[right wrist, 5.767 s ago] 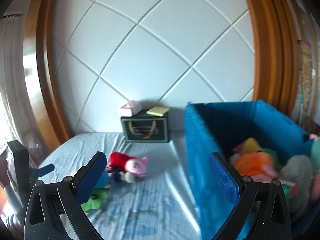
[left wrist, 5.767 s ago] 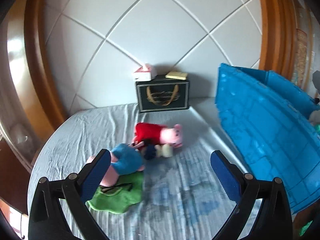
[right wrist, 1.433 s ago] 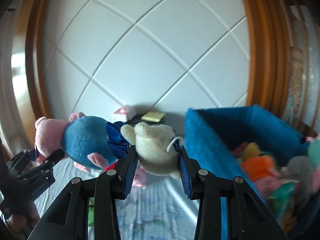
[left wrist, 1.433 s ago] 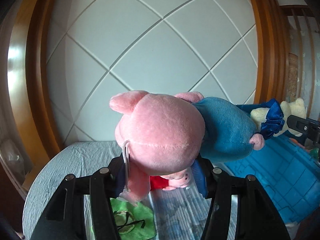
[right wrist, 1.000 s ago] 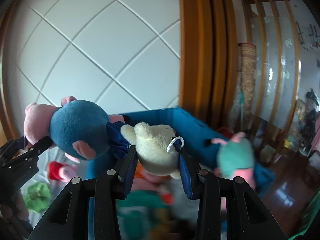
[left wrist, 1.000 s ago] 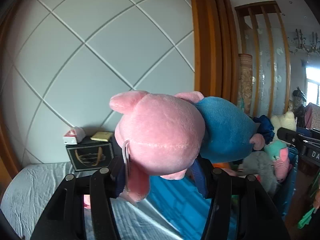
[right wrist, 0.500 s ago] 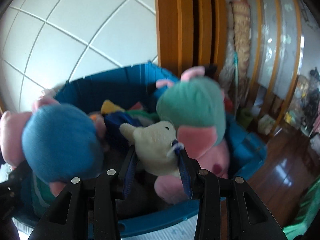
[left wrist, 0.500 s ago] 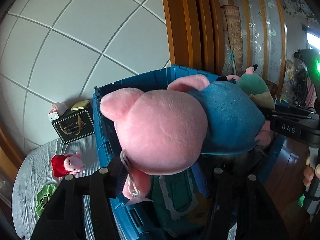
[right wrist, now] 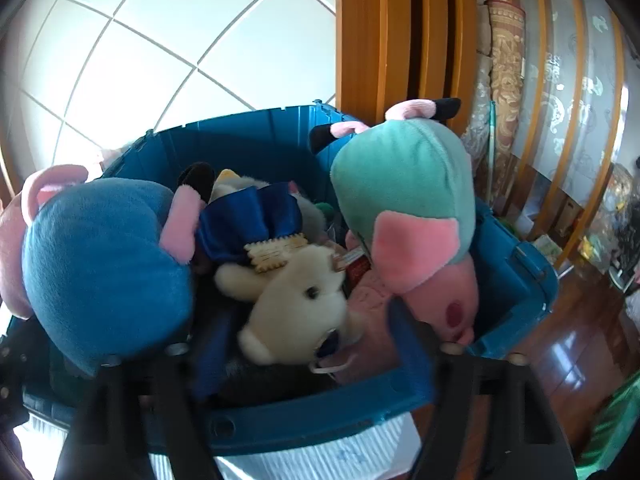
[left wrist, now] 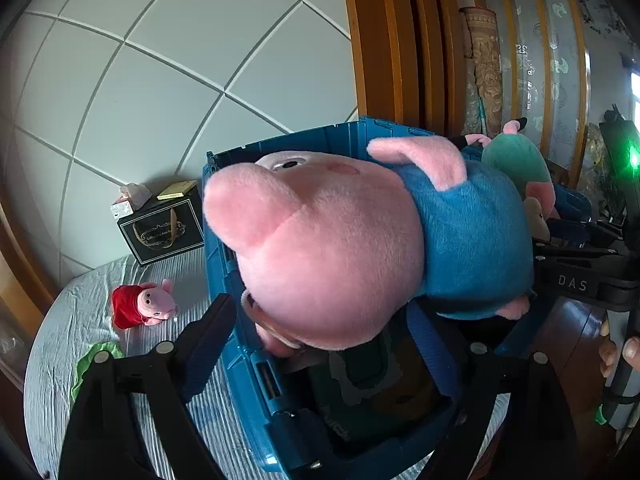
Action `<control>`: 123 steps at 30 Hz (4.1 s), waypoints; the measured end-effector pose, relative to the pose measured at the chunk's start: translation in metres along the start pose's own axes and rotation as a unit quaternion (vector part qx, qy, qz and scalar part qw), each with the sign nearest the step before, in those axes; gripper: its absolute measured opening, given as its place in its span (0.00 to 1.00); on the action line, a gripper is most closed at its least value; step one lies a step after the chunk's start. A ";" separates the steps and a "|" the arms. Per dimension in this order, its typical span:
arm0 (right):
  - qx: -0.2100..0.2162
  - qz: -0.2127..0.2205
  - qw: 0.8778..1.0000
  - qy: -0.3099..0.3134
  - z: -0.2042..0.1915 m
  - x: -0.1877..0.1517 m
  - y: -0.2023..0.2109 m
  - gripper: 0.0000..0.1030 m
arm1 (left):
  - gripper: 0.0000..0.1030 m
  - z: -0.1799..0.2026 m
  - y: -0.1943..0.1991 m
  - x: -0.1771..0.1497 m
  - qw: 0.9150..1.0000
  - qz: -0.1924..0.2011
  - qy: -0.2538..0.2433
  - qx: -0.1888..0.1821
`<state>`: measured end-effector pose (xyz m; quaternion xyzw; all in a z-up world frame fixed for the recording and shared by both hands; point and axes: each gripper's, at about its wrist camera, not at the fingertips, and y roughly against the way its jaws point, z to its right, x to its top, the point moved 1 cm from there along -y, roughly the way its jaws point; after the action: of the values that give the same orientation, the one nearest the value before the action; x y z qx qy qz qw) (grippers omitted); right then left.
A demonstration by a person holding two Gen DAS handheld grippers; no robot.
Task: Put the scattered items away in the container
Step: 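Open both grippers to drop the plush toys into the crate, then withdraw both tools from the crate back toward the bed, then grasp the green hat with the left gripper while the right grasps the red-dress Peppa plush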
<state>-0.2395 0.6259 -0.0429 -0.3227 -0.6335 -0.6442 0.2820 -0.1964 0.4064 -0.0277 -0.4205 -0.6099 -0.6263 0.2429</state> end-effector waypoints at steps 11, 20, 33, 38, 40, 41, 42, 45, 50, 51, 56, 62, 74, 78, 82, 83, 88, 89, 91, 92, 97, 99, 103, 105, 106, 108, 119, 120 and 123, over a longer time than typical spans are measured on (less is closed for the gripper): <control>-0.021 0.040 0.999 -0.027 -0.009 -0.006 0.053 0.87 | 0.97 -0.029 0.044 -0.010 0.999 0.028 0.015 -0.012; -0.060 0.078 0.995 -0.033 -0.038 -0.027 0.126 1.00 | 0.98 -0.046 0.080 -0.032 0.998 0.041 0.016 -0.054; -0.025 0.096 0.995 -0.021 -0.129 -0.074 0.201 1.00 | 1.00 -0.108 0.128 -0.086 0.997 0.035 0.033 -0.059; 0.012 0.097 0.995 0.003 -0.184 -0.077 0.198 1.00 | 1.00 -0.151 0.136 -0.106 0.998 0.027 0.050 -0.035; 0.027 0.097 0.995 0.015 -0.208 -0.075 0.193 1.00 | 1.00 -0.171 0.136 -0.114 0.998 0.024 0.061 -0.020; 0.037 0.097 0.994 0.023 -0.221 -0.072 0.190 1.00 | 1.00 -0.181 0.135 -0.118 0.997 0.022 0.067 -0.012; 0.045 0.097 0.994 0.029 -0.231 -0.071 0.187 1.00 | 1.00 -0.191 0.134 -0.121 0.997 0.018 0.074 -0.004; 0.073 0.101 0.991 0.047 -0.265 -0.062 0.174 1.00 | 1.00 -0.223 0.126 -0.131 0.995 0.012 0.096 0.022; 0.131 0.106 0.982 0.088 -0.325 -0.044 0.141 1.00 | 1.00 -0.284 0.103 -0.152 0.987 -0.011 0.144 0.073; 0.142 0.105 0.980 0.094 -0.335 -0.041 0.133 1.00 | 1.00 -0.299 0.095 -0.156 0.984 -0.019 0.157 0.085; 0.191 0.072 0.972 0.120 -0.387 -0.029 0.061 1.00 | 1.00 -0.359 0.046 -0.172 0.968 -0.065 0.201 0.137; 0.220 -0.001 0.968 0.117 -0.425 -0.015 -0.059 1.00 | 1.00 -0.426 -0.032 -0.195 0.945 -0.141 0.225 0.190; 0.203 -0.100 0.963 0.149 -0.499 -0.019 -0.228 1.00 | 1.00 -0.522 -0.146 -0.255 0.909 -0.215 0.290 0.210; 0.194 -0.107 0.965 0.142 -0.511 -0.017 -0.259 1.00 | 1.00 -0.539 -0.179 -0.269 0.901 -0.242 0.277 0.231; 0.187 -0.105 0.967 0.136 -0.518 -0.009 -0.281 1.00 | 1.00 -0.549 -0.200 -0.290 0.892 -0.267 0.294 0.215; 0.185 -0.104 0.967 0.138 -0.521 -0.007 -0.287 1.00 | 1.00 -0.547 -0.200 -0.289 0.894 -0.260 0.294 0.216; 0.178 -0.108 0.970 0.125 -0.528 0.000 -0.316 1.00 | 0.48 -0.524 -0.204 -0.270 0.920 -0.240 0.241 0.198; 0.180 -0.112 0.970 0.117 -0.528 0.000 -0.322 1.00 | 0.44 -0.519 -0.207 -0.266 0.922 -0.241 0.228 0.200; 0.184 -0.117 0.970 0.106 -0.530 0.001 -0.331 1.00 | 0.44 -0.520 -0.211 -0.263 0.922 -0.238 0.232 0.196; 0.184 -0.118 0.970 0.104 -0.531 0.002 -0.336 1.00 | 0.44 -0.524 -0.212 -0.262 0.922 -0.236 0.238 0.193; 0.186 -0.144 0.967 0.094 -0.540 -0.003 -0.364 1.00 | 0.32 -0.536 -0.226 -0.253 0.928 -0.230 0.226 0.187; 0.186 -0.155 0.966 0.095 -0.543 -0.009 -0.372 0.90 | 0.10 -0.541 -0.232 -0.249 0.933 -0.222 0.216 0.182; 0.173 -0.131 0.970 0.113 -0.549 -0.008 -0.361 0.70 | 0.00 -0.540 -0.240 -0.239 0.940 -0.215 0.214 0.155; 0.170 -0.120 0.971 0.120 -0.550 -0.004 -0.354 0.67 | 0.00 -0.538 -0.239 -0.234 0.943 -0.213 0.211 0.148; 0.169 -0.115 0.971 0.123 -0.551 -0.002 -0.349 0.65 | 0.00 -0.538 -0.236 -0.232 0.944 -0.209 0.211 0.144; 0.168 -0.107 0.972 0.128 -0.550 -0.001 -0.337 0.62 | 0.00 -0.540 -0.224 -0.228 0.945 -0.200 0.213 0.149; 0.177 -0.138 0.968 0.116 -0.538 -0.031 -0.320 0.62 | 0.81 -0.558 -0.196 -0.254 0.934 -0.224 0.247 0.128; 0.177 -0.139 0.968 0.115 -0.538 -0.033 -0.321 0.62 | 0.83 -0.559 -0.197 -0.257 0.933 -0.229 0.243 0.137; 0.177 -0.135 0.969 0.105 -0.535 -0.034 -0.323 0.67 | 0.84 -0.561 -0.211 -0.274 0.923 -0.262 0.238 0.151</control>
<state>-0.4991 0.1031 -0.2682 -0.1099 -0.7418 -0.5846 0.3098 -0.3532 -0.1646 -0.3168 -0.0423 -0.7103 -0.6493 0.2686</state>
